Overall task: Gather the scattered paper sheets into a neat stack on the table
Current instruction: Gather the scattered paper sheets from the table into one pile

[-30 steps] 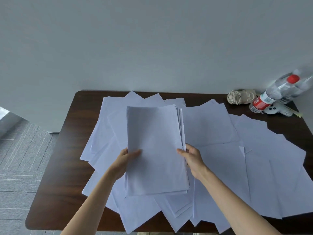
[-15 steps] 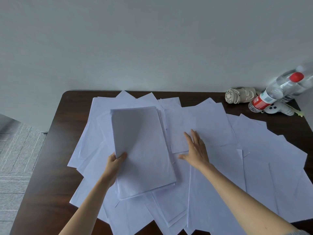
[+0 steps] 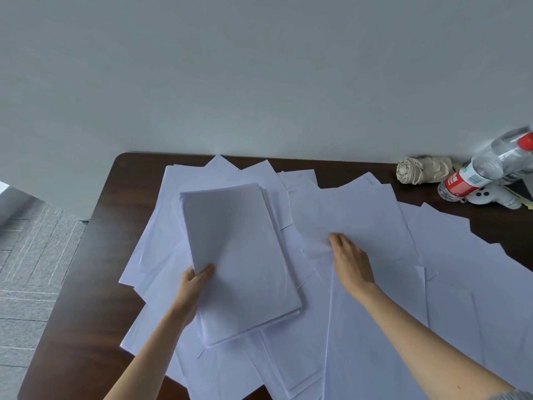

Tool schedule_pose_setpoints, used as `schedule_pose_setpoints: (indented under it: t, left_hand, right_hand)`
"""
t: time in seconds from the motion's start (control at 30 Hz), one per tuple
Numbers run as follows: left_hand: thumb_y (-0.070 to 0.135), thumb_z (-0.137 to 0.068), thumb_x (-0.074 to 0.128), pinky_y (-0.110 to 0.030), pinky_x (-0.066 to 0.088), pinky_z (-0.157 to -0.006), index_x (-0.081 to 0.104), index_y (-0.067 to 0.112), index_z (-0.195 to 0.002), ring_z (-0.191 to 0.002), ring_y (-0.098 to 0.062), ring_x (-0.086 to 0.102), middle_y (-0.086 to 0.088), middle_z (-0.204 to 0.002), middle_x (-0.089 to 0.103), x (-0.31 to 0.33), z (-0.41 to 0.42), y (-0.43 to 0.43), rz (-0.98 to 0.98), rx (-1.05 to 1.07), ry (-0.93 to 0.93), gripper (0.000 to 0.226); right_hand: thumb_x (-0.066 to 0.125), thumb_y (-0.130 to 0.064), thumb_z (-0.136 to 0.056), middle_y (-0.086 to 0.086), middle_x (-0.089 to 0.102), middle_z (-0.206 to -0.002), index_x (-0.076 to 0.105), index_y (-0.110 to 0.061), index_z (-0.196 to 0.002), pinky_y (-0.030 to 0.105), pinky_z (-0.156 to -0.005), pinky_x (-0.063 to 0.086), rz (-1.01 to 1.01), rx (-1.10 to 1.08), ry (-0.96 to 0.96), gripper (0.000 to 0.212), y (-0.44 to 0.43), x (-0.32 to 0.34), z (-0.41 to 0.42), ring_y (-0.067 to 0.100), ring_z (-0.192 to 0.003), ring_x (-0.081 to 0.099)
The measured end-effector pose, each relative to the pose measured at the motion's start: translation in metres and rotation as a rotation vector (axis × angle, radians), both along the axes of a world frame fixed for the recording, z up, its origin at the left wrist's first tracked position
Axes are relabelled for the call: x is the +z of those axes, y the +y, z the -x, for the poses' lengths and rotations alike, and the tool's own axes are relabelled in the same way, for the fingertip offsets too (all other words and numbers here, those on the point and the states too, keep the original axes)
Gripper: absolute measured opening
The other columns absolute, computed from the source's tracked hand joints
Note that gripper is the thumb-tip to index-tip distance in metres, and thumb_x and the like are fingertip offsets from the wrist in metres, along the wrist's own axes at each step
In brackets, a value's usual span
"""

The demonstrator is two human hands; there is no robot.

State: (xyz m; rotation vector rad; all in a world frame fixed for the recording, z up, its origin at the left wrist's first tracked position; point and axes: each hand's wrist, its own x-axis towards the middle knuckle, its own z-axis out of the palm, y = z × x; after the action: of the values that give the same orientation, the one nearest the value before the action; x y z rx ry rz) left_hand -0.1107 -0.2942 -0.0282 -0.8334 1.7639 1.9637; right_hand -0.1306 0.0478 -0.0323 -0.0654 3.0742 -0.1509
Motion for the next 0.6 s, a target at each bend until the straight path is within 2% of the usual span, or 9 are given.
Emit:
schedule_pose_setpoints:
  t: [0.07, 0.13, 0.2, 0.27, 0.33, 0.4, 0.5, 0.6]
  left_hand:
    - [0.009, -0.099, 0.053, -0.034, 0.058, -0.063, 0.063, 0.001, -0.111, -0.074, -0.026, 0.066, -0.012, -0.089, 0.07, -0.001, -0.001, -0.001, -0.012, 0.009, -0.009, 0.019]
    - [0.01, -0.098, 0.054, -0.035, 0.058, -0.064, 0.064, 0.0, -0.112, -0.075, -0.027, 0.067, -0.013, -0.091, 0.071, -0.002, -0.003, -0.002, -0.023, 0.011, -0.023, 0.02]
    - [0.01, -0.097, 0.056, -0.035, 0.059, -0.064, 0.064, -0.001, -0.114, -0.075, -0.027, 0.068, -0.014, -0.092, 0.072, -0.004, -0.004, -0.004, -0.041, 0.002, -0.039, 0.022]
    - [0.009, -0.096, 0.057, -0.035, 0.059, -0.064, 0.064, -0.001, -0.113, -0.076, -0.026, 0.07, -0.013, -0.093, 0.073, -0.004, -0.003, -0.004, -0.062, -0.016, -0.042, 0.021]
    - [0.008, -0.096, 0.057, -0.032, 0.059, -0.063, 0.066, 0.001, -0.11, -0.073, -0.023, 0.072, -0.011, -0.09, 0.074, -0.001, -0.001, -0.004, -0.068, -0.028, -0.041, 0.018]
    - [0.007, -0.096, 0.057, -0.031, 0.058, -0.062, 0.066, 0.003, -0.107, -0.07, -0.02, 0.072, -0.009, -0.088, 0.074, 0.002, 0.0, -0.004, -0.068, -0.033, -0.04, 0.015]
    - [0.009, -0.096, 0.058, -0.034, 0.058, -0.067, 0.066, 0.003, -0.108, -0.073, -0.022, 0.072, -0.008, -0.087, 0.075, 0.005, 0.003, -0.007, -0.074, -0.048, -0.053, 0.016]
    - [0.01, -0.094, 0.06, -0.039, 0.058, -0.075, 0.066, 0.001, -0.113, -0.081, -0.028, 0.072, -0.014, -0.097, 0.075, 0.006, 0.006, -0.012, -0.091, -0.075, -0.073, 0.022]
  right_hand:
    - [0.064, 0.023, -0.057, 0.01, 0.066, -0.079, 0.062, -0.003, -0.09, 0.029, -0.044, 0.04, 0.074, -0.068, 0.023, 0.042, 0.004, 0.004, 0.002, 0.032, -0.062, 0.064]
    - [0.068, 0.022, -0.062, 0.007, 0.065, -0.066, 0.065, -0.004, -0.085, 0.023, -0.044, 0.029, 0.11, -0.137, 0.114, 0.035, 0.004, 0.015, 0.009, 0.028, -0.049, 0.059]
    - [0.072, 0.01, -0.074, 0.004, 0.063, -0.062, 0.068, -0.006, -0.087, 0.02, -0.048, 0.027, 0.183, -0.166, 0.272, 0.021, -0.002, 0.032, 0.018, 0.025, -0.047, 0.057]
    - [0.065, -0.004, -0.088, 0.0, 0.061, -0.063, 0.067, -0.007, -0.09, 0.021, -0.051, 0.028, 0.312, -0.135, 0.371, 0.005, -0.01, 0.054, 0.03, 0.025, -0.049, 0.053]
    - [0.06, -0.012, -0.093, -0.009, 0.046, -0.055, 0.063, -0.008, -0.086, 0.025, -0.05, 0.027, 0.462, -0.155, 0.364, 0.009, -0.021, 0.079, 0.044, 0.022, -0.049, 0.04]
    - [0.06, -0.014, -0.093, -0.012, 0.038, -0.051, 0.06, -0.01, -0.079, 0.028, -0.048, 0.029, 0.733, -0.247, 0.347, 0.014, -0.027, 0.1, 0.059, 0.012, -0.048, 0.034]
    - [0.06, -0.012, -0.091, -0.009, 0.053, -0.063, 0.06, -0.007, -0.076, 0.019, -0.052, 0.033, 1.135, -0.38, 0.311, 0.015, -0.027, 0.125, 0.078, 0.001, -0.056, 0.039]
    - [0.062, -0.013, -0.091, -0.008, 0.063, -0.074, 0.066, -0.009, -0.087, 0.017, -0.058, 0.041, 1.224, -0.427, 0.21, 0.007, -0.023, 0.125, 0.082, 0.001, -0.063, 0.052]
